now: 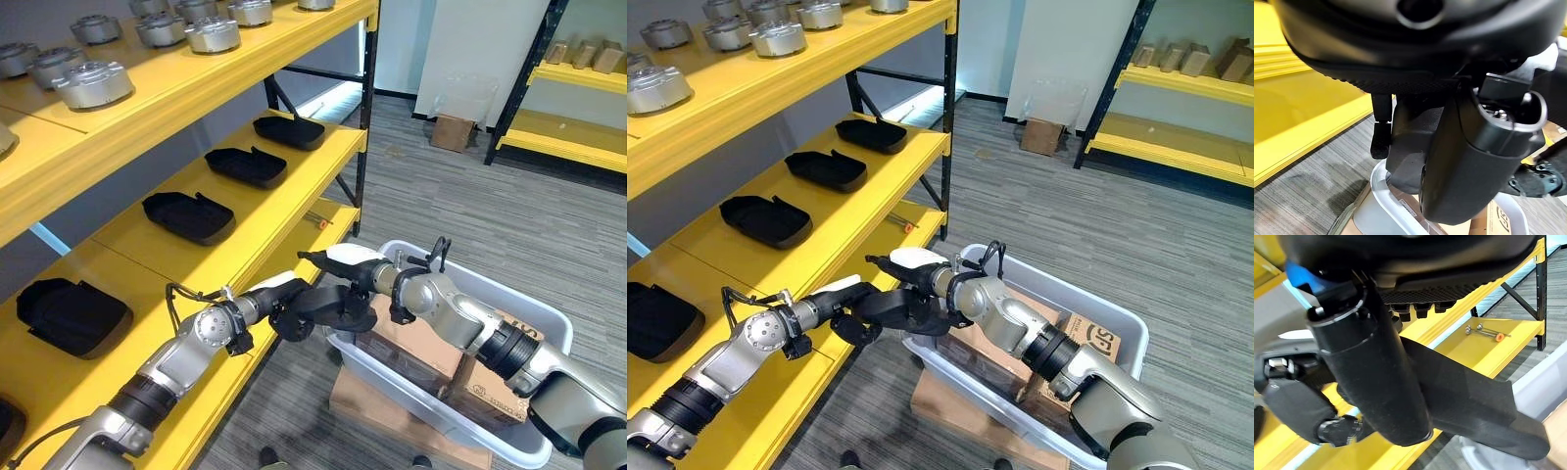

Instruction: Move parts from the plastic box to the shelf.

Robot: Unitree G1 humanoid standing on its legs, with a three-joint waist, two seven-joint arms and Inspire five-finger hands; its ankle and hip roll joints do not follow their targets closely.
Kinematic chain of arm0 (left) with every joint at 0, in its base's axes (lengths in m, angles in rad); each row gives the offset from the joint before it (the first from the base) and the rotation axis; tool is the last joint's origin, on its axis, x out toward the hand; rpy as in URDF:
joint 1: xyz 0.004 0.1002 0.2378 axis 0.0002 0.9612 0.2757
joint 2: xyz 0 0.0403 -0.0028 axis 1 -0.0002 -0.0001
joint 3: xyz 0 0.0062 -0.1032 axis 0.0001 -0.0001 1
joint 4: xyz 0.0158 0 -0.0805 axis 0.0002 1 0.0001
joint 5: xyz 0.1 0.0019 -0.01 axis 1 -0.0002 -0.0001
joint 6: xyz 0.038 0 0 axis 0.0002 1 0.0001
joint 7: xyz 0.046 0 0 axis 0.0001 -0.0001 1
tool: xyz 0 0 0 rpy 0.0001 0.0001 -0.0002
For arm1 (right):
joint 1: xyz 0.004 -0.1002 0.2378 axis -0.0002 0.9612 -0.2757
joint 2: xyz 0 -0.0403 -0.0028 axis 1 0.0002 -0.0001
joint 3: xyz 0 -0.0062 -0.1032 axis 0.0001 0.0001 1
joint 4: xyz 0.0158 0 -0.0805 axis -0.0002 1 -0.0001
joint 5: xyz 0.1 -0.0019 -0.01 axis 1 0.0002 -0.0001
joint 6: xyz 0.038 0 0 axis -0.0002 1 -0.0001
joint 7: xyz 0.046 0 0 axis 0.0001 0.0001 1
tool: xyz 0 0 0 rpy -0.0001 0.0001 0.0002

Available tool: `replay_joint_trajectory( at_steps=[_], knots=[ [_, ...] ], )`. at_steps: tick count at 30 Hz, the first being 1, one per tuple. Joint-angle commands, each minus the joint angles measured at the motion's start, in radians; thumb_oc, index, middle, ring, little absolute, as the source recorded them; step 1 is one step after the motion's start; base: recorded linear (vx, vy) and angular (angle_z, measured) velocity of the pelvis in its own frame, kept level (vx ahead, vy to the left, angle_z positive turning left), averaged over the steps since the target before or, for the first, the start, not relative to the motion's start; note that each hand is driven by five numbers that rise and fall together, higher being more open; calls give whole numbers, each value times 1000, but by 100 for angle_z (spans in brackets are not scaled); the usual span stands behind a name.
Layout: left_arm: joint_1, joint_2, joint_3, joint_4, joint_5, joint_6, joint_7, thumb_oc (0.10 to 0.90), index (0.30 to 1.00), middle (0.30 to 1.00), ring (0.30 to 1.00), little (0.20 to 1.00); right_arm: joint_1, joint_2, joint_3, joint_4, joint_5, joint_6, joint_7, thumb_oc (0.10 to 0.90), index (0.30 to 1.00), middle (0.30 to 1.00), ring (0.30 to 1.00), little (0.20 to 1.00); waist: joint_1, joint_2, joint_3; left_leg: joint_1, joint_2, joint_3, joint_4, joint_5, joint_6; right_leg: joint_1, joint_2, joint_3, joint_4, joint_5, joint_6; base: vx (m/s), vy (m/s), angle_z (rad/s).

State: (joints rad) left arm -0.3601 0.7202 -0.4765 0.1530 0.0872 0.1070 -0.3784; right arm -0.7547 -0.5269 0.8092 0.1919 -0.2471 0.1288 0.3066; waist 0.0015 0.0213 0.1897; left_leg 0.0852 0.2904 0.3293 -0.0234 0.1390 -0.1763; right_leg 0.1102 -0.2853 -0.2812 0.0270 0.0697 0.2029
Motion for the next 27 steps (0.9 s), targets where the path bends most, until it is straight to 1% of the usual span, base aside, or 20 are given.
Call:
replay_joint_trajectory(
  at_steps=[1, 3, 6, 7, 8, 9, 12, 14, 16, 17, 18, 19, 20, 21, 22, 23, 24, 25, 26, 27],
  knots=[
    [-149, -25, -9, 14, 6, -86, 69, 400, 300, 300, 300, 300, -168, 26, -59, -86, 104, -53, 14, 900, 1000, 1000, 1000, 1000, 21, -28, -66, 37, 121, 106, 48, -28, -20, -54, -103, -72, 103, -35, 28, -3, 13, -4],
    [-145, -27, -8, 18, 14, -88, 67, 400, 300, 300, 300, 300, -162, 23, -55, -97, 118, -42, 32, 900, 1000, 1000, 1000, 1000, 20, -29, -66, 37, 122, 105, 49, -27, -20, -53, -103, -73, 104, -37, 29, 0, 0, 0],
    [-139, -25, -9, 20, 19, -92, 75, 400, 300, 300, 300, 300, -148, 19, -50, -105, 160, -39, 94, 900, 1000, 1000, 1000, 1000, 21, -33, -68, 38, 122, 104, 49, -28, -19, -50, -103, -76, 104, -38, 28, 0, 0, 0],
    [-139, -25, -10, 20, 19, -92, 75, 400, 300, 300, 300, 300, -148, 19, -51, -106, 160, -39, 95, 900, 1000, 1000, 1000, 1000, 20, -33, -68, 38, 122, 104, 50, -28, -19, -50, -104, -77, 104, -38, 28, 0, 0, 0],
    [-135, -20, -8, 21, 17, -95, 80, 400, 300, 300, 300, 300, -133, 2, -41, -120, 203, -42, 131, 900, 1000, 1000, 1000, 1000, 20, -36, -69, 39, 123, 105, 48, -26, -19, -47, -104, -82, 103, -38, 27, 0, 0, 0],
    [-130, -19, -6, 22, 18, -97, 91, 400, 300, 300, 300, 300, -117, -11, -40, -143, 227, -20, 135, 900, 1000, 1000, 1000, 1000, 19, -38, -70, 39, 123, 105, 47, -25, -20, -45, -103, -85, 102, -40, 28, 0, 0, 0],
    [-119, -17, 0, 21, 18, -99, 109, 400, 300, 300, 300, 300, -95, -33, -49, -164, 278, 4, 109, 900, 1000, 1000, 1000, 1000, 17, -39, -71, 40, 124, 105, 47, -24, -19, -42, -102, -87, 101, -40, 27, 0, 0, 0],
    [-101, -15, 17, 30, 26, -112, 135, 400, 300, 300, 300, 300, -49, -67, -97, -202, 337, 37, 36, 900, 1000, 1000, 1000, 1000, 7, -41, -71, 42, 123, 104, 44, -23, -18, -42, -99, -84, 101, -40, 25, 0, 0, 0],
    [-80, -18, 30, 33, 35, -118, 156, 400, 300, 300, 300, 300, -10, -91, -171, -234, 371, 90, -140, 900, 1000, 1000, 1000, 1000, -3, -41, -72, 45, 121, 102, 41, -22, -19, -42, -94, -76, 100, -40, 23, 0, 0, 0],
    [-68, -18, 42, 30, 50, -97, 139, 400, 300, 300, 300, 300, 7, -97, -226, -222, 404, 81, -177, 900, 1000, 1000, 1000, 1000, -10, -40, -70, 50, 119, 102, 42, -26, -18, -38, -92, -69, 99, -41, 22, 0, 0, 0],
    [-68, -18, 41, 28, 50, -95, 139, 400, 300, 300, 300, 300, 8, -98, -228, -223, 404, 82, -178, 900, 1000, 1000, 1000, 1000, -8, -41, -72, 47, 119, 103, 41, -24, -17, -41, -91, -68, 96, -38, 21, 0, 0, 0],
    [-58, -39, 35, 50, 71, -94, 169, 400, 300, 300, 300, 300, 33, -102, -295, -235, 478, 74, -211, 900, 1000, 1000, 1000, 1000, -22, -39, -72, 48, 118, 101, 44, -28, -17, -45, -86, -52, 99, -40, 17, 0, 0, 0],
    [-55, -67, 25, 62, 90, -101, 200, 400, 300, 300, 300, 300, 47, -105, -353, -260, 558, 55, -283, 900, 1000, 1000, 1000, 1000, -33, -39, -72, 50, 120, 105, 45, -29, -16, -48, -83, -45, 100, -41, 16, 0, 0, 0],
    [-44, -111, 2, 84, 106, -54, 268, 400, 300, 300, 300, 300, 80, -98, -442, -289, 612, 43, -285, 900, 1000, 1000, 1000, 1000, -59, -40, -66, 54, 122, 108, 49, -41, -16, -48, -81, -32, 104, -48, 14, 5, -2, -7],
    [-49, -113, -6, 88, 106, -55, 271, 400, 300, 300, 300, 300, 88, -100, -450, -295, 612, 46, -285, 900, 1000, 1000, 1000, 1000, -52, -40, -70, 51, 123, 109, 49, -39, -15, -53, -80, -30, 102, -45, 12, -6, -13, -18],
    [-15, -161, -13, 91, 149, -30, 327, 400, 300, 300, 300, 300, 149, -86, -552, -359, 673, 38, -270, 900, 1000, 1000, 1000, 1000, -82, -42, -60, 56, 128, 118, 54, -48, -15, -52, -78, -18, 105, -52, 10, -23, -7, -28],
    [-1, -171, -18, 82, 162, -22, 344, 400, 300, 300, 300, 300, 188, -89, -598, -406, 687, 61, -243, 900, 1000, 1000, 1000, 1000, -85, -43, -61, 56, 130, 123, 55, -49, -14, -54, -76, -14, 102, -50, 8, -17, -7, -18],
    [-1, -171, -19, 82, 162, -22, 345, 400, 300, 300, 300, 300, 190, -89, -600, -409, 687, 62, -243, 900, 1000, 1000, 1000, 1000, -83, -43, -62, 56, 130, 123, 55, -49, -14, -55, -76, -13, 102, -50, 8, -18, 5, -12],
    [16, -179, -20, 70, 175, -14, 364, 400, 300, 300, 300, 300, 225, -92, -637, -451, 709, 70, -218, 900, 1000, 1000, 1000, 1000, -92, -44, -60, 57, 132, 129, 56, -51, -13, -55, -75, -8, 101, -50, 6, -28, 14, -10],
    [43, -184, -8, 44, 202, 0, 379, 400, 300, 300, 300, 300, 276, -98, -683, -523, 756, 62, -226, 900, 1000, 1000, 1000, 1000, -107, -44, -54, 59, 134, 137, 57, -50, -13, -55, -75, -1, 98, -48, 5, -31, 15, -17]
  ],
)
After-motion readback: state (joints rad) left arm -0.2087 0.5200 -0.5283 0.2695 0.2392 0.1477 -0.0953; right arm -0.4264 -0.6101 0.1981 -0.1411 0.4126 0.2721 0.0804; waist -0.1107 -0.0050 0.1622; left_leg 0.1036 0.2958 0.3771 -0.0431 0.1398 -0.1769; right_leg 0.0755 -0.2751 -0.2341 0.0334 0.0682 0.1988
